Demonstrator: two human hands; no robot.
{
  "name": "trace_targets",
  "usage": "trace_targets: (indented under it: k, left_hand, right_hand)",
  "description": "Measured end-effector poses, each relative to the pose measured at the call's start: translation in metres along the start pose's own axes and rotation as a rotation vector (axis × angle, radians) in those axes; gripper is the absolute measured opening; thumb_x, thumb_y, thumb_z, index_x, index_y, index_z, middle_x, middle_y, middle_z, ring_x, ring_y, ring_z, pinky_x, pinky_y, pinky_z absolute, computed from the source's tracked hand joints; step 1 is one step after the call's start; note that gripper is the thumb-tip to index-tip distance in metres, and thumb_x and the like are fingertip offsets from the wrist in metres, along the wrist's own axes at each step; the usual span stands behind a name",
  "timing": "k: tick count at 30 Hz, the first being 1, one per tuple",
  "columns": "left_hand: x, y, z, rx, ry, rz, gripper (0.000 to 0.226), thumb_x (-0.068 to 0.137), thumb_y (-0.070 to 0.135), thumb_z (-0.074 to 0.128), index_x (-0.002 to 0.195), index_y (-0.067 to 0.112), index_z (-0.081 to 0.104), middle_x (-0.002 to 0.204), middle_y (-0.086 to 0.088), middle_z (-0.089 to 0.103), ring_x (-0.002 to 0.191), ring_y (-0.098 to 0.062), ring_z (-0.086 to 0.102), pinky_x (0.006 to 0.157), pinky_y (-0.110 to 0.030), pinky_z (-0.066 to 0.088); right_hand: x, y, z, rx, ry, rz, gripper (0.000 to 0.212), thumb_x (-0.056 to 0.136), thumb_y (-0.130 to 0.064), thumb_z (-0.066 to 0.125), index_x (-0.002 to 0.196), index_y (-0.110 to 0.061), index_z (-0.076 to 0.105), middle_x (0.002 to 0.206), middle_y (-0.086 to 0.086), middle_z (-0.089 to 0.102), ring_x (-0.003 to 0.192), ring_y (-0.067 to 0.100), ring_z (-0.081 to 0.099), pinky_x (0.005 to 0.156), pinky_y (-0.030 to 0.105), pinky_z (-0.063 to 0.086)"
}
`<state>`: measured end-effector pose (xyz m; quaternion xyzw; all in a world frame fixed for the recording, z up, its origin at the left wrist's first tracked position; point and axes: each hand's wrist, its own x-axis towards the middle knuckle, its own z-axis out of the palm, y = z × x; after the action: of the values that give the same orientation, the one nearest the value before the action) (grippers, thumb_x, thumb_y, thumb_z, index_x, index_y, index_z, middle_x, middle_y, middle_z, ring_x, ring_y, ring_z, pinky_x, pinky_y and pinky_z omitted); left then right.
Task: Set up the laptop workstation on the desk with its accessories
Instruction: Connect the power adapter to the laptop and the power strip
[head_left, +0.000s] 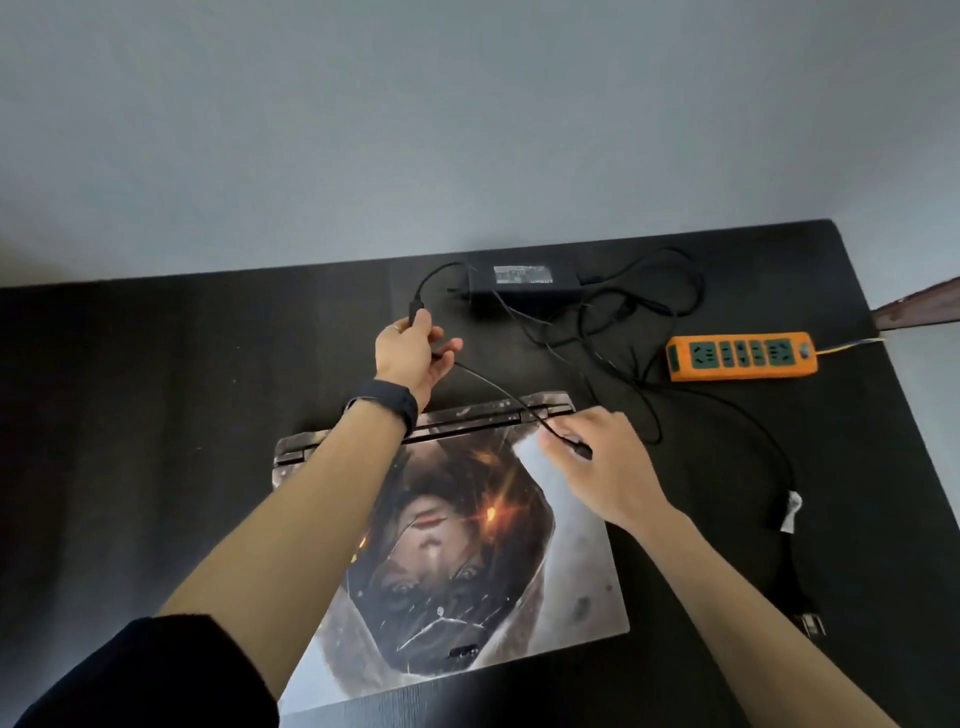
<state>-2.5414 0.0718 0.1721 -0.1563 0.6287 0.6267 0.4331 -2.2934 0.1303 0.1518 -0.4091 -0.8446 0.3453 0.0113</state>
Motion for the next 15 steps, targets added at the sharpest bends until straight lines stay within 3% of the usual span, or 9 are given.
trace_targets:
  k: [2, 4, 7, 9, 12, 15]
  left_hand:
    - [0.007, -0.004, 0.008, 0.003, -0.051, -0.002, 0.019, 0.103, 0.02, 0.05, 0.117, 0.008, 0.05, 0.088, -0.005, 0.057, 0.064, -0.016, 0.069, 0.052, -0.022, 0.054]
    - [0.008, -0.007, 0.018, 0.124, -0.132, 0.01, 0.015, 0.104, 0.021, 0.047, 0.112, 0.01, 0.053, 0.096, -0.007, 0.064, 0.074, -0.017, 0.07, 0.058, -0.027, 0.055]
    - [0.003, -0.016, 0.021, 0.709, -0.16, 0.174, 0.029, 0.104, 0.039, 0.04, 0.102, 0.017, 0.059, 0.114, -0.006, 0.068, 0.095, -0.022, 0.063, 0.077, -0.034, 0.051]
    - [-0.006, -0.026, 0.011, 1.11, -0.175, 0.279, 0.047, 0.101, 0.053, 0.035, 0.108, 0.017, 0.065, 0.111, 0.0, 0.065, 0.105, -0.022, 0.057, 0.093, -0.035, 0.044]
    - [-0.02, -0.043, -0.005, 1.473, -0.241, 0.343, 0.053, 0.088, 0.072, 0.035, 0.1, 0.033, 0.068, 0.113, 0.006, 0.065, 0.116, -0.026, 0.056, 0.102, -0.044, 0.042]
    - [-0.03, -0.058, -0.01, 1.717, -0.232, 0.407, 0.072, 0.071, 0.084, 0.049, 0.124, 0.035, 0.058, 0.124, 0.004, 0.056, 0.123, -0.024, 0.046, 0.103, -0.048, 0.037]
  right_hand:
    - [-0.006, 0.012, 0.001, -0.075, 0.003, -0.081, 0.024, 0.092, -0.031, 0.069, 0.115, -0.024, 0.07, 0.103, -0.007, 0.061, 0.095, 0.016, 0.053, 0.083, 0.026, 0.044]
    - [-0.006, 0.017, 0.001, -0.089, -0.015, -0.081, 0.016, 0.092, -0.025, 0.068, 0.107, -0.021, 0.068, 0.098, -0.005, 0.061, 0.087, 0.015, 0.057, 0.079, 0.03, 0.05]
    - [0.0, 0.019, -0.005, -0.039, -0.068, 0.071, 0.013, 0.094, -0.026, 0.068, 0.103, -0.017, 0.067, 0.091, -0.006, 0.066, 0.08, 0.01, 0.064, 0.077, 0.03, 0.055]
    - [0.006, 0.016, -0.015, 0.223, -0.097, 0.261, 0.016, 0.096, -0.025, 0.067, 0.105, -0.013, 0.066, 0.083, -0.001, 0.07, 0.069, 0.009, 0.066, 0.069, 0.03, 0.058]
    - [0.019, 0.011, -0.029, 0.647, -0.107, 0.448, 0.019, 0.099, -0.019, 0.063, 0.11, -0.004, 0.06, 0.083, 0.011, 0.074, 0.054, 0.01, 0.058, 0.059, 0.029, 0.055]
    - [0.029, 0.01, -0.029, 0.82, -0.094, 0.511, 0.015, 0.1, -0.015, 0.061, 0.111, -0.007, 0.056, 0.089, 0.012, 0.077, 0.054, 0.012, 0.059, 0.065, 0.034, 0.057]
